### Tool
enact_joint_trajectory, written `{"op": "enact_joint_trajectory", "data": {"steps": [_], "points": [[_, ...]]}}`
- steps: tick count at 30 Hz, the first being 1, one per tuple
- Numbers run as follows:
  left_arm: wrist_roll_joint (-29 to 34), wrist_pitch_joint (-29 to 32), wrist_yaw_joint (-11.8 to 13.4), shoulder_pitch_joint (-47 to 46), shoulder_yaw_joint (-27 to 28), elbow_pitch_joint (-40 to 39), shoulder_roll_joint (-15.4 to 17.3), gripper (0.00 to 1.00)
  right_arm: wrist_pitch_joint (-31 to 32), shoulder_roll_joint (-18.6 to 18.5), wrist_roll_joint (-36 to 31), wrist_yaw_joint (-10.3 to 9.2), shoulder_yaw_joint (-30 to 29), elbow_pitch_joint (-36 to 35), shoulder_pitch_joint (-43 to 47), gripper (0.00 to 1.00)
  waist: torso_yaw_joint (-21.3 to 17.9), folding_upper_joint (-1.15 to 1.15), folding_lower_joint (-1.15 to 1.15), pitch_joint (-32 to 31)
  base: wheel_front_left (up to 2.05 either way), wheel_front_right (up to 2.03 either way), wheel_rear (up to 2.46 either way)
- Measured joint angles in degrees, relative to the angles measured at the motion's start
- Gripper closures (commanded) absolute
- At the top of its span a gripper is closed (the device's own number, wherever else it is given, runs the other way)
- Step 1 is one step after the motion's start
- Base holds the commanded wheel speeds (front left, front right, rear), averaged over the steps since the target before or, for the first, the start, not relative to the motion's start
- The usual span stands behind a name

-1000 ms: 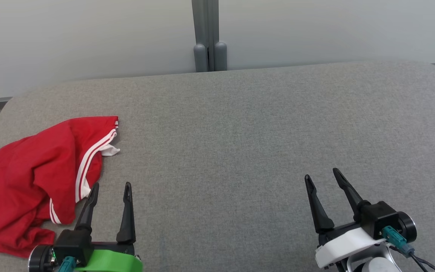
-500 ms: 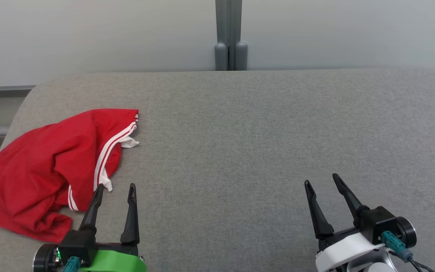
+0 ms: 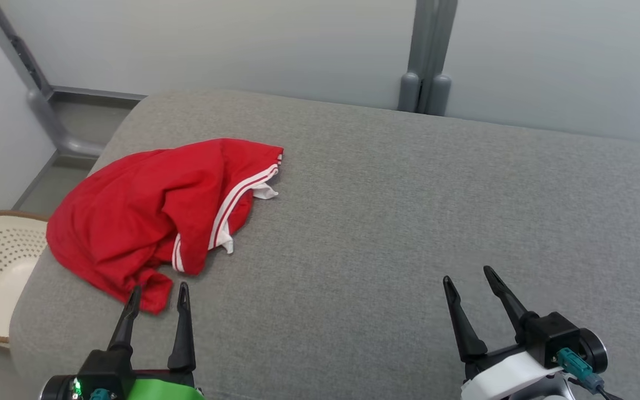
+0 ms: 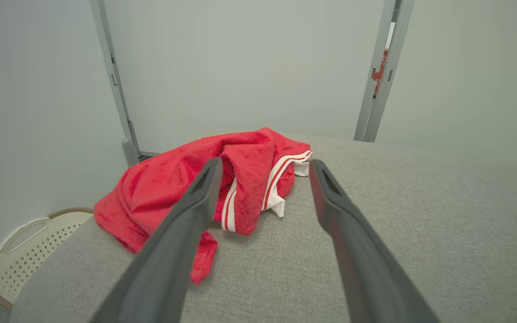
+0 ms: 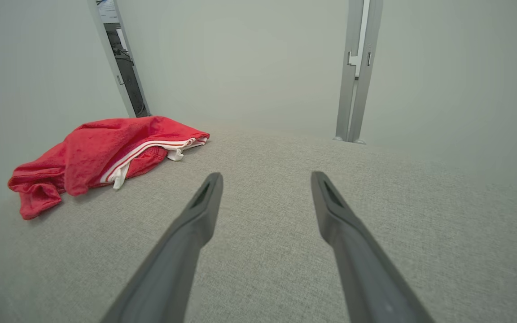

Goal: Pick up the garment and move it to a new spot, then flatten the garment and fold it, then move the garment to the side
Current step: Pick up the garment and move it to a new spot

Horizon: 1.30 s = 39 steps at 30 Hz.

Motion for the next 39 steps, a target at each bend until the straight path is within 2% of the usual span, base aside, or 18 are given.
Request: {"op": "enact_joint_trajectory", "data": {"steps": [12, 22, 29, 33, 39], "points": [[0.2, 0.0, 0.7, 1.0, 2.3, -0.9, 0.0, 0.0, 0.0, 0.0, 1.2, 0.0, 0.5, 1.0, 0.8, 0.0, 7.2, 0.0, 0.0, -0.9, 0.0, 0.0, 0.0], [-2.2, 0.0, 2.6, 0.9, 2.9, -3.4, 0.0, 0.0, 0.0, 0.0, -1.4, 0.0, -0.8, 0.9, -0.3, 0.0, 6.9, 0.0, 0.0, 1.9, 0.0, 0.0, 0.0], [-4.7, 0.0, 2.9, -7.5, 3.8, -4.4, 0.0, 0.0, 0.0, -0.1, -6.2, 0.0, -2.7, 0.0, -3.2, 0.0, 5.8, 0.0, 0.0, 7.8, 0.0, 0.0, 0.0], [-4.4, 0.0, 0.8, -15.0, 4.9, -2.6, 0.0, 0.0, 0.0, -1.5, -7.1, 0.0, -4.0, -0.6, -4.7, 0.0, 5.4, 0.0, 0.0, 11.8, 0.0, 0.0, 0.0], [-3.7, 0.0, -1.5, -28.9, 6.1, 5.7, 0.1, 0.0, 0.0, -3.5, -8.0, 0.01, -6.5, -2.1, -7.3, 0.0, 5.0, 0.0, 0.0, 17.9, 0.0, 0.0, 0.0]]}}
